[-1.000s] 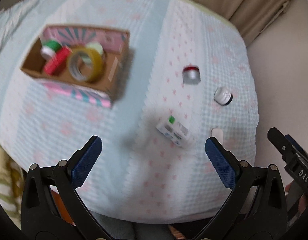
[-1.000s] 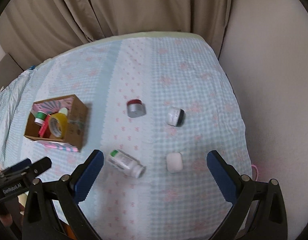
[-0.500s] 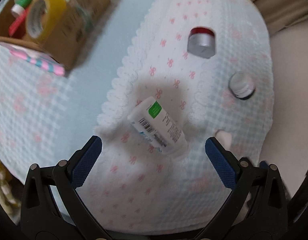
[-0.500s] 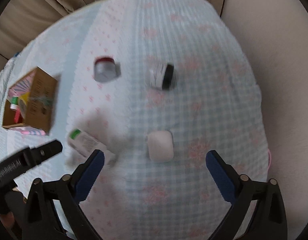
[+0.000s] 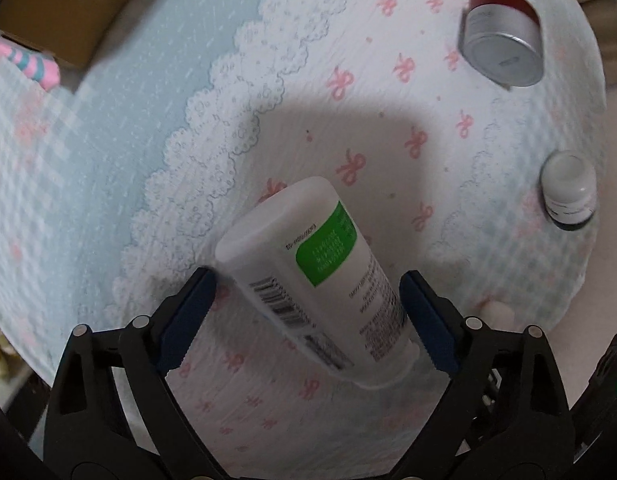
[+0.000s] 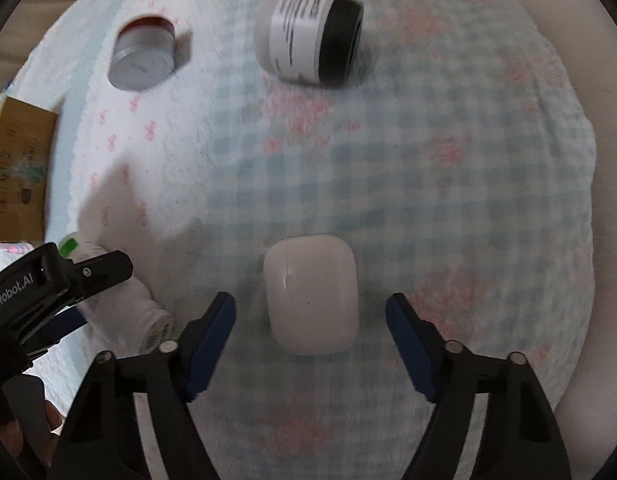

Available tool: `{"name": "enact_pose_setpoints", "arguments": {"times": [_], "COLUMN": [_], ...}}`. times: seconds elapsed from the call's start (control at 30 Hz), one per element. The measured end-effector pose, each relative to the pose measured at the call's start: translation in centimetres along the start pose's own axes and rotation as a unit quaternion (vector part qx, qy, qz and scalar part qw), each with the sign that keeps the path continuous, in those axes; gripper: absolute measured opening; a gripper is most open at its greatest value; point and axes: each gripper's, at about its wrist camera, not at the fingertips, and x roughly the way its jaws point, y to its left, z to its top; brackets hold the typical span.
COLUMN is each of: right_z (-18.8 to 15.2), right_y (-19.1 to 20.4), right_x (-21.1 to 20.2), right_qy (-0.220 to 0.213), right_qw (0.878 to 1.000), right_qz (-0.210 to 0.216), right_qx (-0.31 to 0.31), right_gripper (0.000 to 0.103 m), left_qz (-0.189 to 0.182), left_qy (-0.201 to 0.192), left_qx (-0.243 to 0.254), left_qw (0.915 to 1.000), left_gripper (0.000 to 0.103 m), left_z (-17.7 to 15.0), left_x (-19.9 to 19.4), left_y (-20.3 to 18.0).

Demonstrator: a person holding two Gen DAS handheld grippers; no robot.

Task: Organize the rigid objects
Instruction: 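Grasp the white green-labelled tube with left tool while right tool grasps white case, then carry tube and white case into the cardboard box and open both tools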

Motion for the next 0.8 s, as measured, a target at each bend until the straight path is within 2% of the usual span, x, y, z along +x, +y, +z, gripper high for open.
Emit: {"name": "enact_pose_setpoints", "arguments": {"times": [0.07,0.23,0.33,0.43,0.6,0.8], "right_z": [0.0,0.2,0.7,1.4,1.9,1.0], "right_y": [0.4,0.9,1.0,1.0,0.6,-0.4], "right_x": [0.4,0.8,0.8,0.6,0.3,-0.9], "right_qy": [0.004,0.013,0.019,0.02,0.017,0.002], "right_qw": [1.0,0.999,0.999,0.999,1.0,1.0], "right_qz": [-0.011,-0.032,-0.031,-0.025,-0.02,-0.008], "right_qx": [-0.009,-0.014,-0.009,-0.003,0.001,0.015], "right_gripper": [0.07,0.057,0.049,0.043,0.041,0.041], "left_qz": [0.004,0.009,0.003,0.002,-0.007,-0.015], "left_qy": [-0.001,0.001,-0.007,-0.006,-0.011,-0.021], "left_qx": [-0.006,-0.022,-0.02,-0.013,-0.005,0.012], "left_qw": [1.0,0.9997,0.9998,0.9999,0.9999,0.9996], "left_gripper": [0.093,0.086,0.069,0.065,0.059,0.056], "left_z": [0.1,0.6,0.9,1.1,1.1,-0.3], "left_x": [0.3,0.9,0.4,-0.3,-0.7,-2.1], "left_y": [-0.3,-0.9,-0.8,-0.3,0.4,0.6]}}
